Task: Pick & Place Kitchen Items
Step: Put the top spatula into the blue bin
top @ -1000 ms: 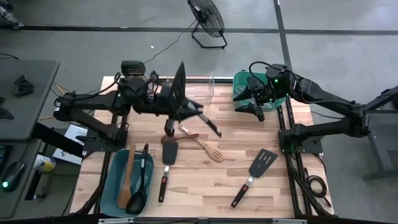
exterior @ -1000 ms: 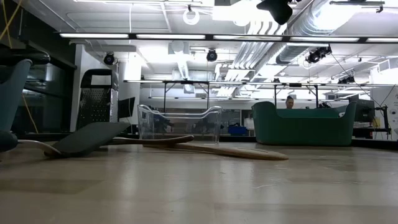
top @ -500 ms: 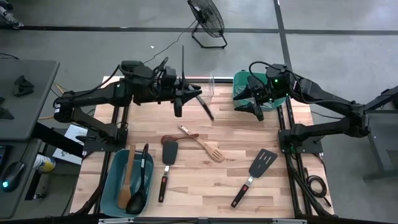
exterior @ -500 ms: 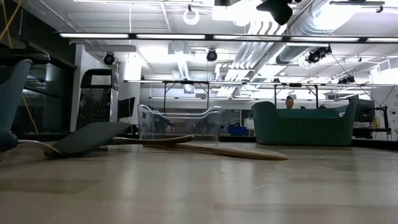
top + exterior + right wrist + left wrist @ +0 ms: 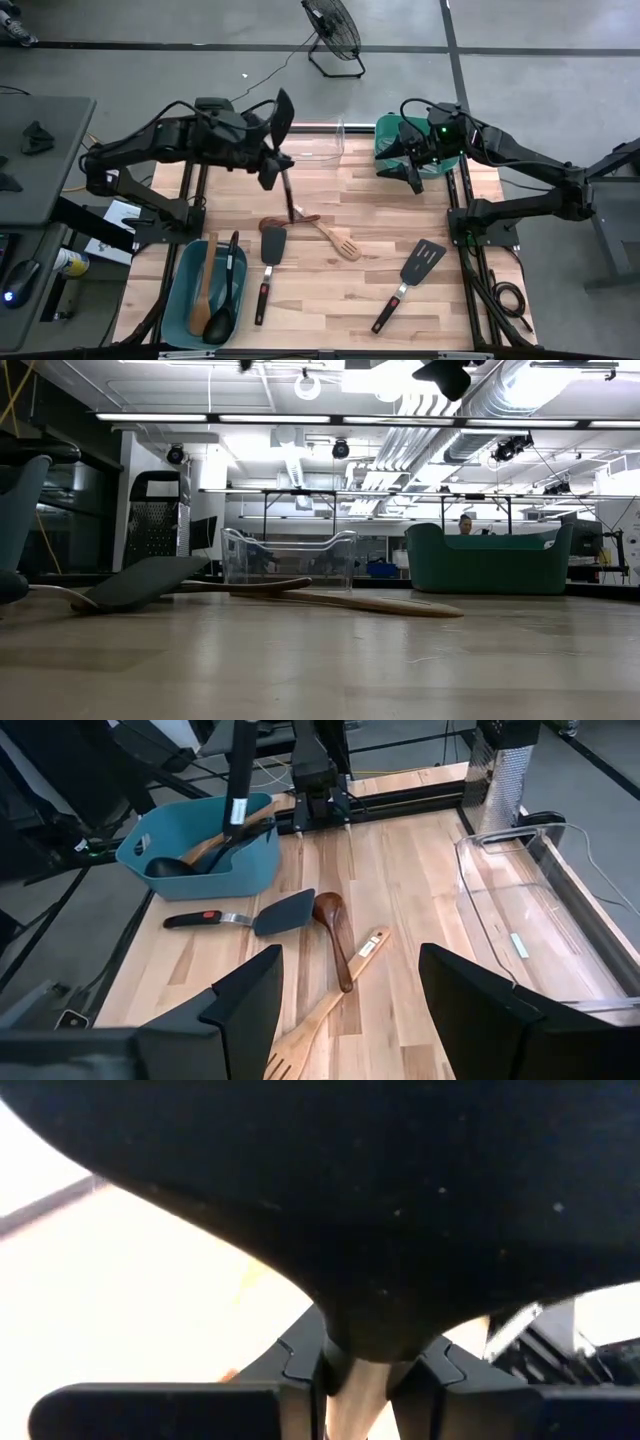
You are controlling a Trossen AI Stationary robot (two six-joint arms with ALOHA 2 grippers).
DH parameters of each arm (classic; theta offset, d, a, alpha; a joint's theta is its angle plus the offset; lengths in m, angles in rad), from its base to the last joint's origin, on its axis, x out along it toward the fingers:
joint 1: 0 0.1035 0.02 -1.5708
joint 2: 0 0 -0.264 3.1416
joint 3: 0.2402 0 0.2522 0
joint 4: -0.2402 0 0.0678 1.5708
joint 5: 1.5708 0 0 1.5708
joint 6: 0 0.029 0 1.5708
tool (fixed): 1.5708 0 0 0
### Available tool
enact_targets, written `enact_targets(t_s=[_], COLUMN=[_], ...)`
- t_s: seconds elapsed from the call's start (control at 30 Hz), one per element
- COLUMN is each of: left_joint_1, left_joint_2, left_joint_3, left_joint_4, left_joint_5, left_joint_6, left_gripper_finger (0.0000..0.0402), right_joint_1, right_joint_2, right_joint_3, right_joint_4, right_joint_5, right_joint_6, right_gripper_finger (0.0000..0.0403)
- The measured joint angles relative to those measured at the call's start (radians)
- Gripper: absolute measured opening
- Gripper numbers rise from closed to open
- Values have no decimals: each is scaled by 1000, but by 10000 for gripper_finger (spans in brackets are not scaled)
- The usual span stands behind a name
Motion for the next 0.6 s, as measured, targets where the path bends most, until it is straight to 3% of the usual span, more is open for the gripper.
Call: enact_targets(t_s=[0.6], left_joint_1=[-261], left_joint_2=[0], left_joint_3=[16], left_joint_4=[-535], left_joint_5=[-44], left_joint_6=[-516], left_gripper_finger=[67], right_joint_1=[0], right_joint_2=[0], right_joint_3=[0], right_joint_4=[0], right_joint_5=[26], right_joint_6=[4], right_gripper_finger=[227])
